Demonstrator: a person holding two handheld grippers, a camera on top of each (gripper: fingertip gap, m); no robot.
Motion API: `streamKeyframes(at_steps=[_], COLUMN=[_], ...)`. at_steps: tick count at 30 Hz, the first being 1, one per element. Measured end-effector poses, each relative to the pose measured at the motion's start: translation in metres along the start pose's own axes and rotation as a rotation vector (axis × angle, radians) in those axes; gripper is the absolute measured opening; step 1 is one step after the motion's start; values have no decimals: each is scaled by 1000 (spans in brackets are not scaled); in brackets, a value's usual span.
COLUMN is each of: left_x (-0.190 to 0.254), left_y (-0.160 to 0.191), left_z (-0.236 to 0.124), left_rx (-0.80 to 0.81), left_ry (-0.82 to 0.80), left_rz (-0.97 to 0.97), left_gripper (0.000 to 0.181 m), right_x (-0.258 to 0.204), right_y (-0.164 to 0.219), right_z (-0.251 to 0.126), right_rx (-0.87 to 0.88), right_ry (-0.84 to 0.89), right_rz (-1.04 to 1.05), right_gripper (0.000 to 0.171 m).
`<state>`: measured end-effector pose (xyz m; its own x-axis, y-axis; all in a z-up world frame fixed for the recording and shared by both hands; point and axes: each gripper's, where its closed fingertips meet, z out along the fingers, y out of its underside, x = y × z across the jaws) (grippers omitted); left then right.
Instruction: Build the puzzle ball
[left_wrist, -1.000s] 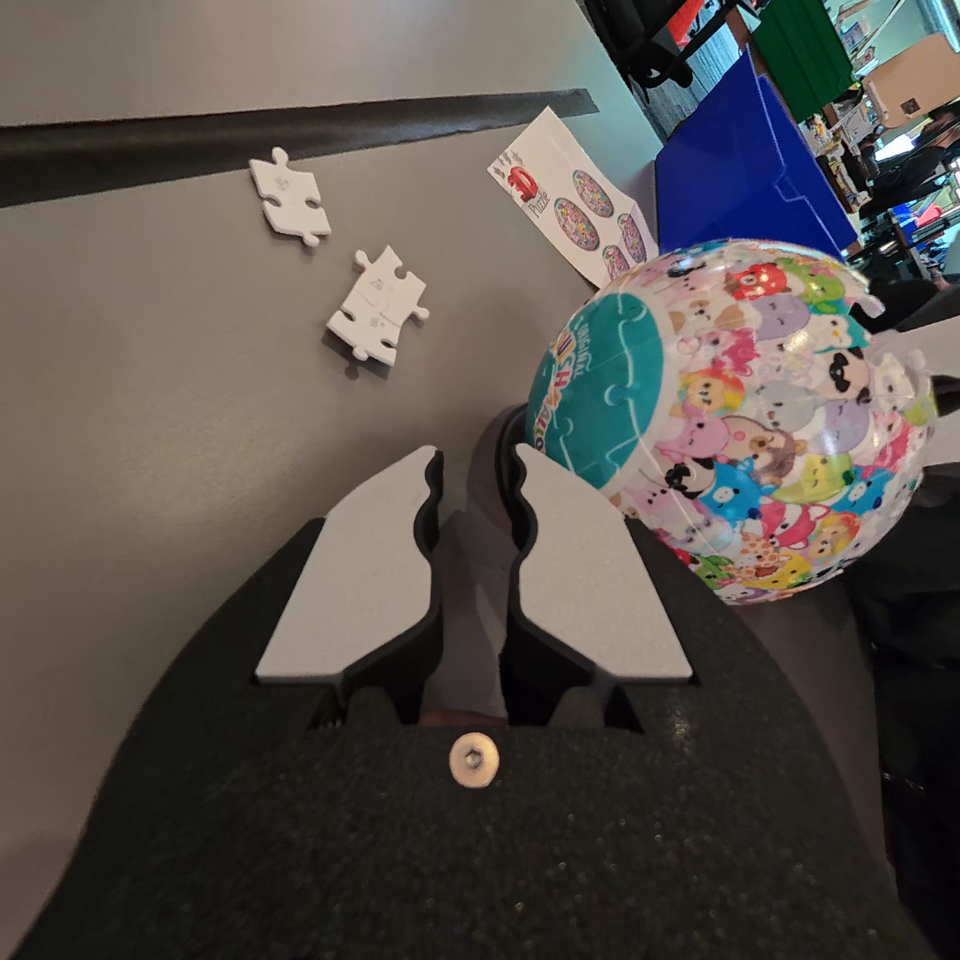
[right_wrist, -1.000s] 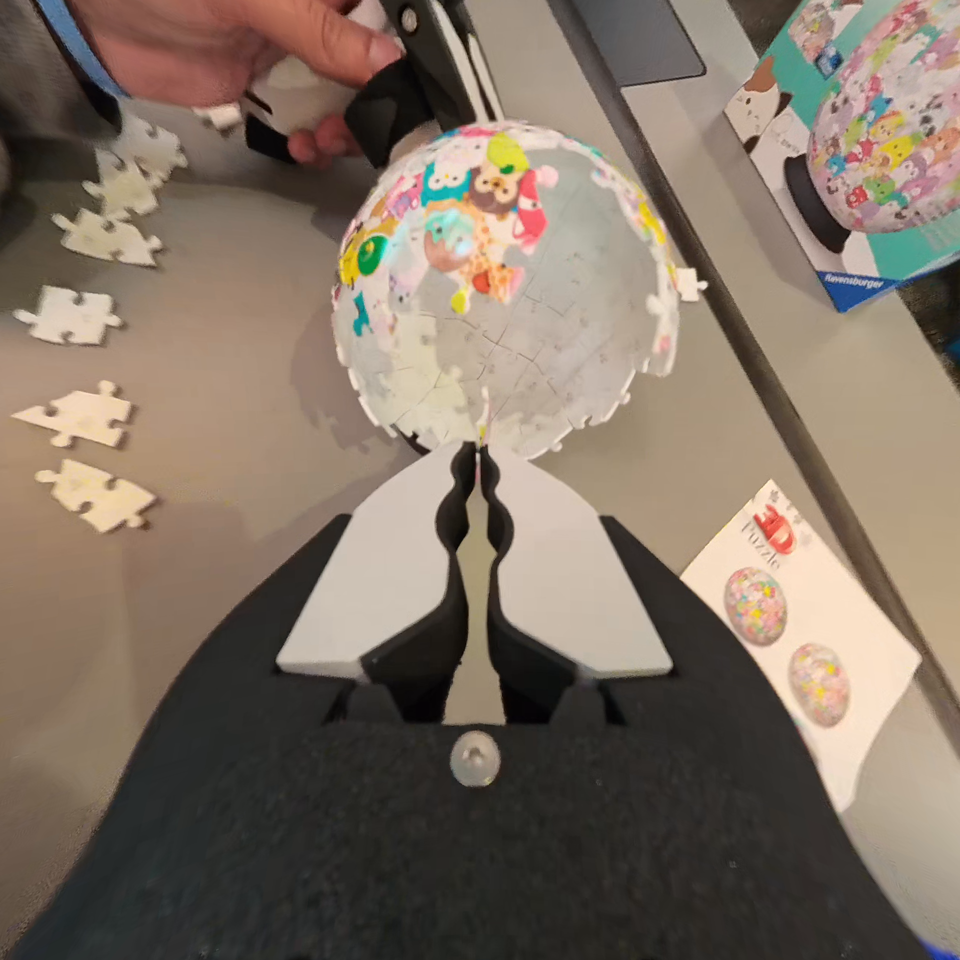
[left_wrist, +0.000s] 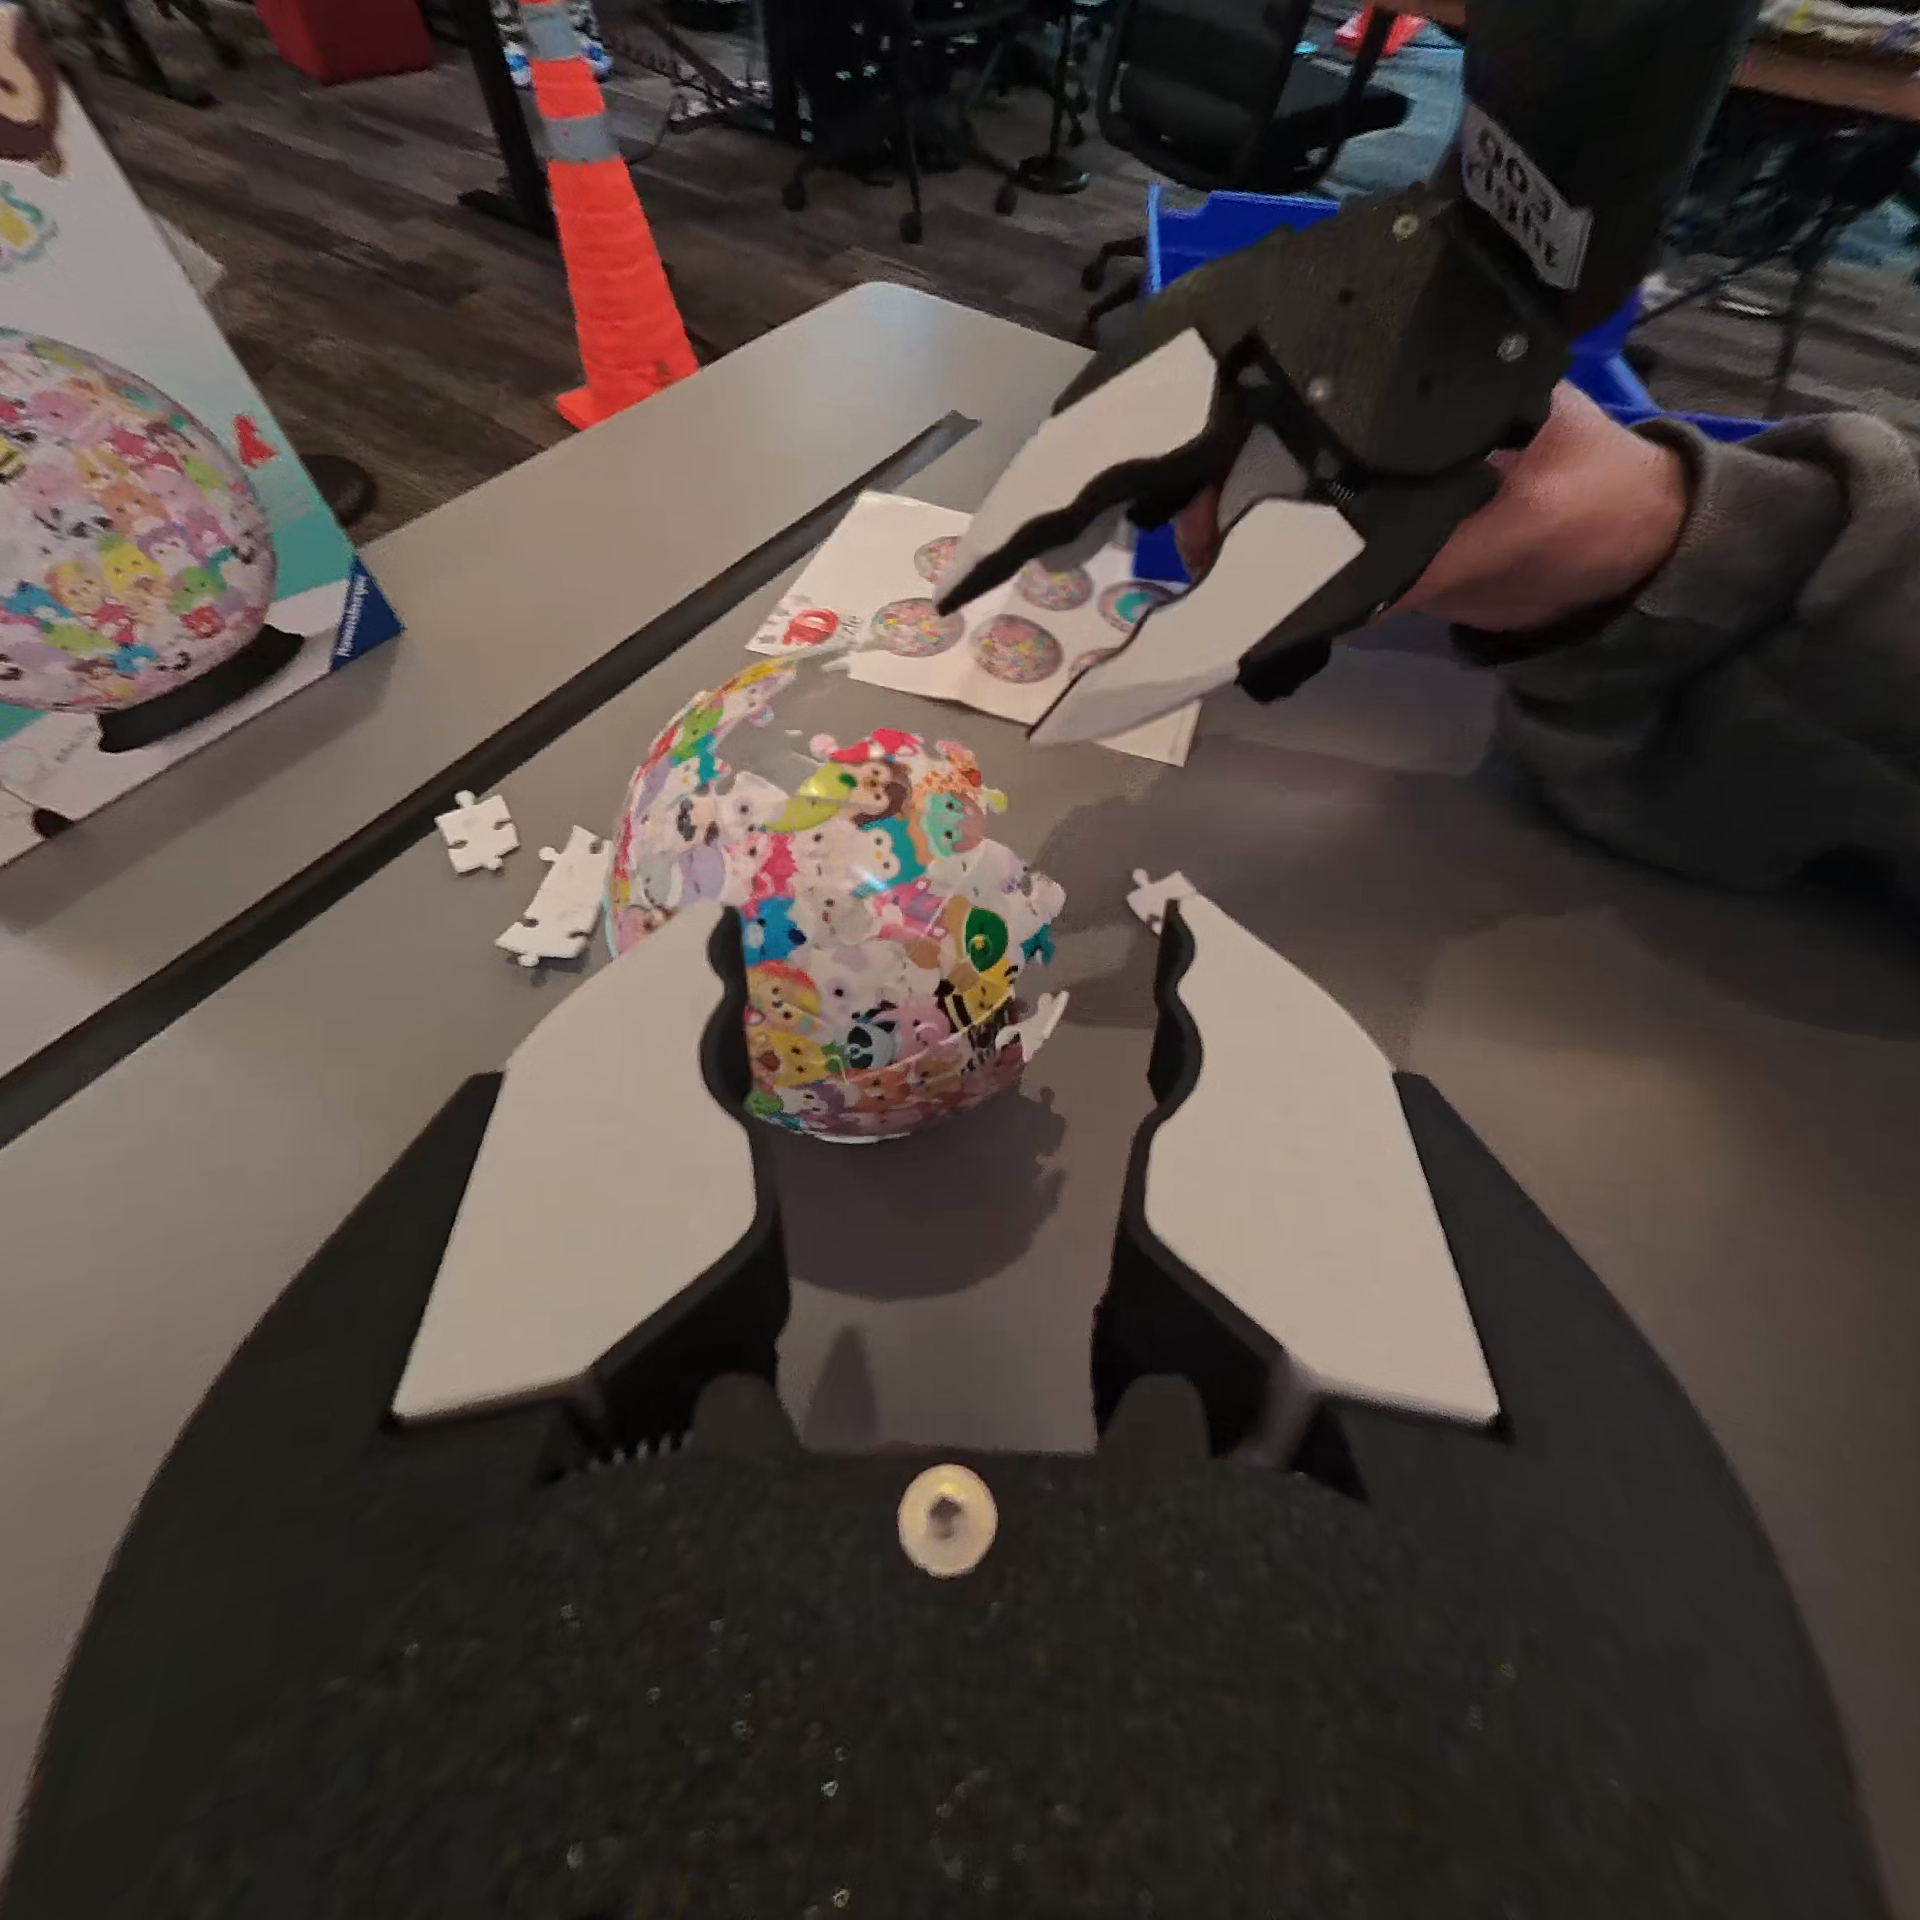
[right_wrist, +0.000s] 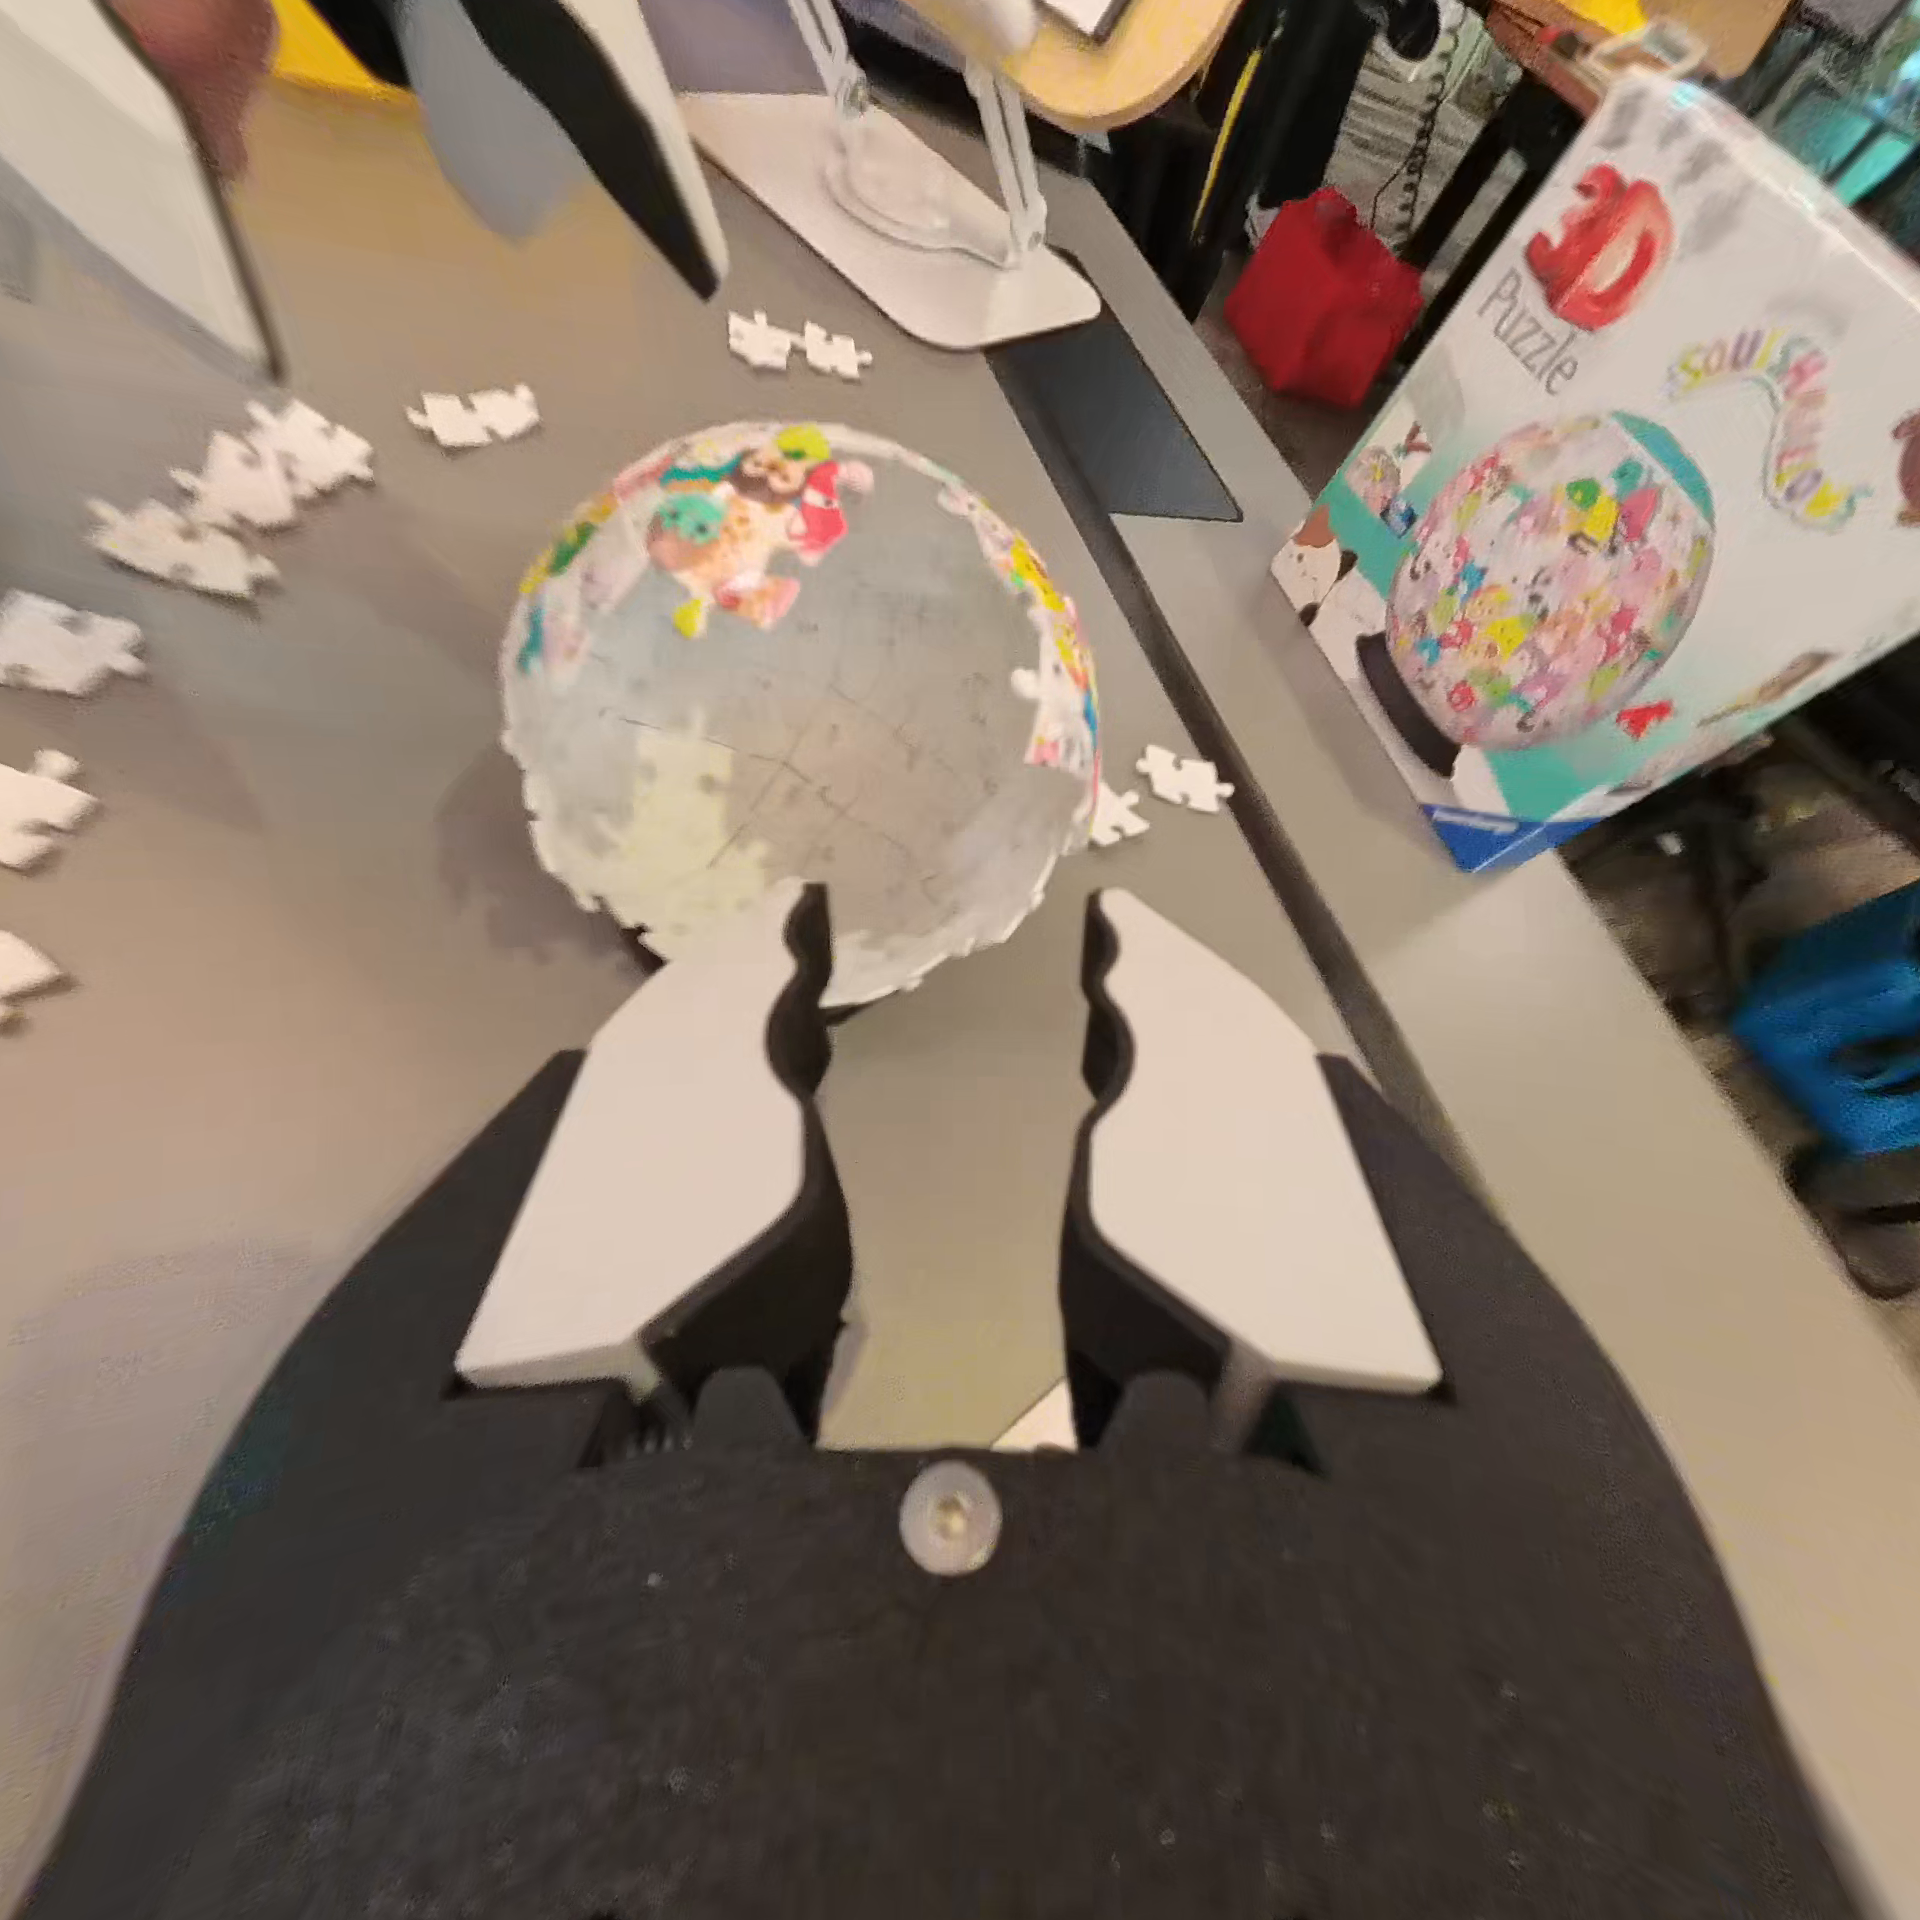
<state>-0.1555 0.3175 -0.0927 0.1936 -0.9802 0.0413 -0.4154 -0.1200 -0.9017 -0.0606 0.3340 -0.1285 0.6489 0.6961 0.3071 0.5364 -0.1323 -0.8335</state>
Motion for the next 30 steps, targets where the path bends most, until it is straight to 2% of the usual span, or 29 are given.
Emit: streamKeyframes(at_steps=[2, 5, 9, 17, 24, 28, 30], left_x=[-3, -8, -9, -22, -31, -41, -46], left_y=[1, 5, 9, 19, 24, 23, 23], left_z=[6, 13, 24, 32, 30, 24, 22], left_rx=[-14, -35, -73, -143, -139, -121, -118], left_ry=[-52, -137, -172, -155, -48, 1, 27], left_rz=[-15, -22, -23, -64, -176, -230, -253], left_gripper=[81, 87, 90, 86, 91, 89, 87], right_x=[9, 18, 17, 18, 18, 18, 18], right_y=[4, 3, 5, -7, -7, -8, -7], right_z=[17, 35, 55, 44, 40, 40, 38], right_rx=[-30, -7, -16, -65, -285, -441, -520], right_ry=[31, 68, 24, -7, -78, -120, -144], right_rz=[-78, -183, -151, -81, -38, -34, -54], right_gripper=[53, 52, 46, 28, 26, 31, 27])
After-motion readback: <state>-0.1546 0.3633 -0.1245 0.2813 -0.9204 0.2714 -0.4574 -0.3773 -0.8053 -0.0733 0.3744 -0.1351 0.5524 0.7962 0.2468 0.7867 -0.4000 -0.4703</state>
